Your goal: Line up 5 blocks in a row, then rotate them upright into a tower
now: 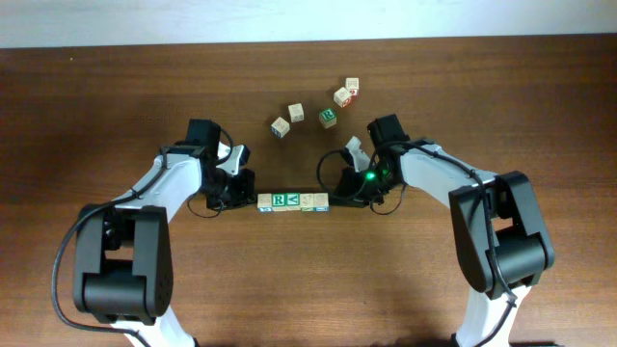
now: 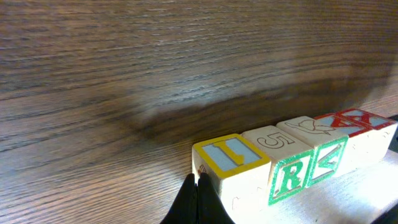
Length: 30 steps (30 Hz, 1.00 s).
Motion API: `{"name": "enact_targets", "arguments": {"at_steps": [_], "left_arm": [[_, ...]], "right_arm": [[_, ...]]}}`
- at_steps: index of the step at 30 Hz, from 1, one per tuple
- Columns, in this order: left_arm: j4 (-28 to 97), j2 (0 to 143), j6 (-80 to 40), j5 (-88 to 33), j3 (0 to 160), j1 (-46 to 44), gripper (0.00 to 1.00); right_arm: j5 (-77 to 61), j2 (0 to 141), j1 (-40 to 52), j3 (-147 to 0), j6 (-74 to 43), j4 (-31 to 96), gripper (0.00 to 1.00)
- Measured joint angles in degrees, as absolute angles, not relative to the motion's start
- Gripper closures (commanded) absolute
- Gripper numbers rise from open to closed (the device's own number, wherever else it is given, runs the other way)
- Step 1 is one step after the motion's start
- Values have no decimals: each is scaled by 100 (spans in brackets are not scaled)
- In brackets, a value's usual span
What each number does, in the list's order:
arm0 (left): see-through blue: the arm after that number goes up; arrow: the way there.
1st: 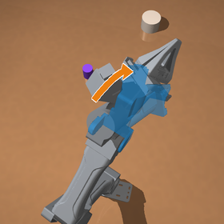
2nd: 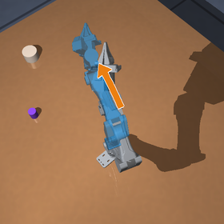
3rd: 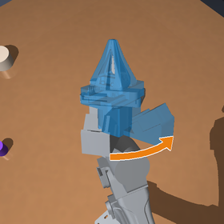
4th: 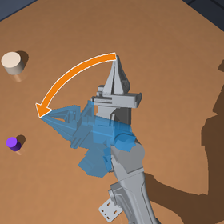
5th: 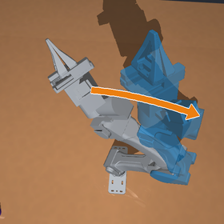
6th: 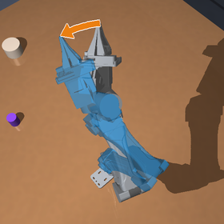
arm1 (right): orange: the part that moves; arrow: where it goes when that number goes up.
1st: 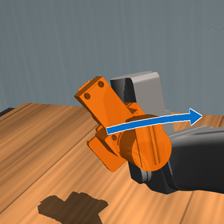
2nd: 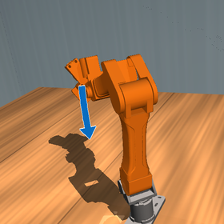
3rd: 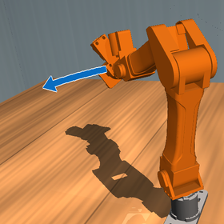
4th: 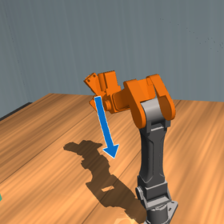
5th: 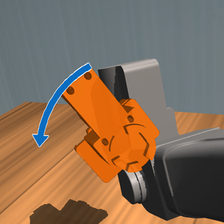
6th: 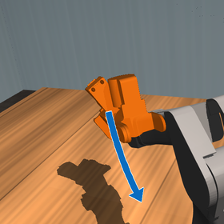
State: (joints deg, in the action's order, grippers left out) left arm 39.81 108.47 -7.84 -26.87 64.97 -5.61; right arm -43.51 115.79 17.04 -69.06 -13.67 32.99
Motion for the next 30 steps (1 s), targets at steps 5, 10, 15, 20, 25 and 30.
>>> {"name": "enact_targets", "arguments": {"at_steps": [5,10,15,20,25,30], "left_arm": [[3981,10847,-781,-2633,6497,-550,100],[3981,10847,-781,-2613,6497,-550,100],[3977,10847,-781,-2609,6497,-550,100],[3962,10847,-781,-2606,6497,-550,100],[3938,10847,-781,-2600,6497,-550,100],[3933,10847,-781,-2484,6493,-532,100]], "right_arm": [[-4353,11577,1737,-6910,-1332,3310,96],[-4357,11563,1737,-6947,-1328,3315,96],[-4379,11395,1737,-6984,-1326,3387,96],[-4453,11205,1741,-6997,-1330,3404,96],[-4519,11104,1758,-7011,-1328,3437,96],[-4508,11102,1863,-7148,-1330,3529,96]]}}
